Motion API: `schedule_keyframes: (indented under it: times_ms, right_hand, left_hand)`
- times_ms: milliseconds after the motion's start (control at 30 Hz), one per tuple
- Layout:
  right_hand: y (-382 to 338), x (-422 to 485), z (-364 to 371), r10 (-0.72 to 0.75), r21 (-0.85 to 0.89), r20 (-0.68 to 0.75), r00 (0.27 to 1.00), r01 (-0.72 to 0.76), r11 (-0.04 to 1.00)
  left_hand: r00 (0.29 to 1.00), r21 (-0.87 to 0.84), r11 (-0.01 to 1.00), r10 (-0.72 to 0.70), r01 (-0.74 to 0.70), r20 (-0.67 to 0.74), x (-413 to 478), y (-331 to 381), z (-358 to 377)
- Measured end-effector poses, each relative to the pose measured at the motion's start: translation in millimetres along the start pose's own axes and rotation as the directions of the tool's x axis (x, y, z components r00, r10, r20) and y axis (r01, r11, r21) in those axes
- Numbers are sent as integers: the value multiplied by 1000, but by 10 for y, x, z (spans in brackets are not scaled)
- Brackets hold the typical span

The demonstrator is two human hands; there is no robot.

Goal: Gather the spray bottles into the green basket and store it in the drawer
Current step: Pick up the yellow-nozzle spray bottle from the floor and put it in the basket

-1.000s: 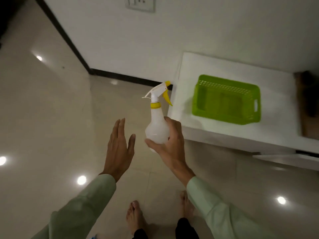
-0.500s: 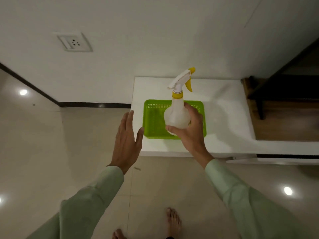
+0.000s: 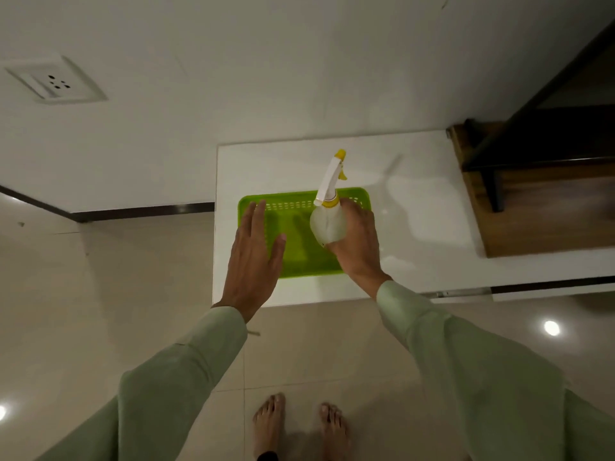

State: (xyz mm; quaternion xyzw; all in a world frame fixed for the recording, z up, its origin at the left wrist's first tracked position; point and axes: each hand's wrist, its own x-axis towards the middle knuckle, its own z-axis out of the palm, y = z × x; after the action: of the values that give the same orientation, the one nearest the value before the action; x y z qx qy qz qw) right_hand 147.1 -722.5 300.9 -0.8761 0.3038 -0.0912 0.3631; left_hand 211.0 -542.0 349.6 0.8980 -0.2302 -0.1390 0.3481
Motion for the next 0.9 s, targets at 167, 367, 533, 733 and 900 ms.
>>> schedule_keyframes:
  times_ms: [167, 367, 533, 733, 900]
  right_hand:
    - [21, 22, 56, 88, -35, -2, 996, -88, 995]
    - [-30, -11, 45, 141, -22, -31, 989, -142, 990]
    - [-108, -304, -139, 174, 82, -61, 983, -169, 982]
    - [-200, -860, -598, 170, 166, -209, 963, -136, 977]
    - [-137, -1500, -1129, 260, 156, -274, 926, -224, 962]
  left_hand:
    - [999, 3, 1000, 16, -16, 39, 107, -53, 6]
    - [995, 28, 998, 54, -56, 84, 140, -78, -36]
    - [989, 35, 993, 110, -114, 102, 15, -3, -110]
    - [963, 24, 974, 220, -226, 159, -277, 287, -133]
    - [933, 0, 960, 274, -281, 236, -658, 719, -62]
